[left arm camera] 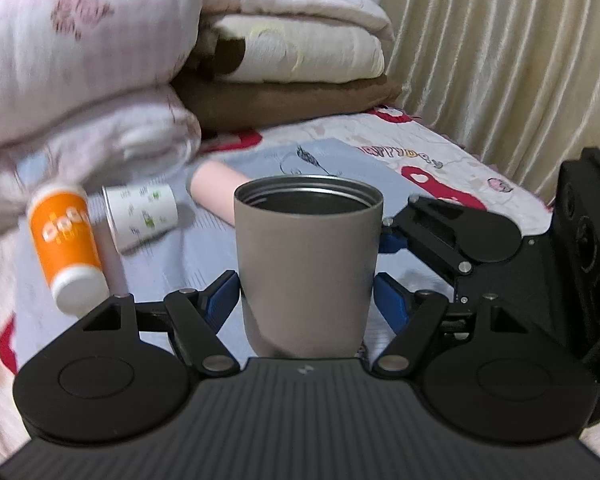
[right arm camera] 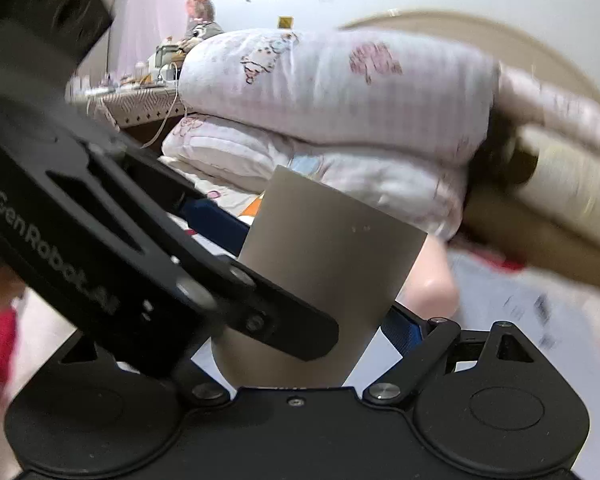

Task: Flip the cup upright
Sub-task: 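Lower the upright tumbler onto the cloth and open the left tool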

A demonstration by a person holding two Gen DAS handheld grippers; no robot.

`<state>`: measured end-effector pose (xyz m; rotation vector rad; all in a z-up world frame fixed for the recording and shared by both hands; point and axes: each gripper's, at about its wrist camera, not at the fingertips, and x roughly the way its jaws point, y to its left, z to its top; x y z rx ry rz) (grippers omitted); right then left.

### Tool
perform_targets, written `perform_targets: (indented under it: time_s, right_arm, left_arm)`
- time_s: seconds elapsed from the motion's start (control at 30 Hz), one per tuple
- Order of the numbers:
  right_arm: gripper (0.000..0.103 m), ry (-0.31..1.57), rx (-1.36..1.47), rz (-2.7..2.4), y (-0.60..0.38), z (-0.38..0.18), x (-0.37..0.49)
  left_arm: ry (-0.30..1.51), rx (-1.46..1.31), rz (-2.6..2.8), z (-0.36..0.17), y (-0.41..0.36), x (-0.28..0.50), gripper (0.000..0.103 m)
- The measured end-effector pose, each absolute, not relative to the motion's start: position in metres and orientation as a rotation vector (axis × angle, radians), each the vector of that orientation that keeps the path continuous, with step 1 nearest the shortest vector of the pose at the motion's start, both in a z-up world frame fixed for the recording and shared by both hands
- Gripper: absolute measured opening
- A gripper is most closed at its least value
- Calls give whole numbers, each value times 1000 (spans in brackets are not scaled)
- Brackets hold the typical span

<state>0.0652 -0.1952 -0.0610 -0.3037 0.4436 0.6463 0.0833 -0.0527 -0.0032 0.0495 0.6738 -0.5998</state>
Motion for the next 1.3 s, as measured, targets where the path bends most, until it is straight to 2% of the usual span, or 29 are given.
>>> perform_targets:
  time_s: [0.27,0.77,1.3]
  right_arm:
    - [92,333,-440,622,-186,-67,76]
    - [92,319,-557,602,-172,-100,113]
    - [92,377,-536,584,-170,-131,121]
  left_arm:
    - [632,-10,-572,-9,-43,105,72]
    - [631,-12,-554,-39,-47,141,72]
    - [647,-84,-562,-59,-42,155,69]
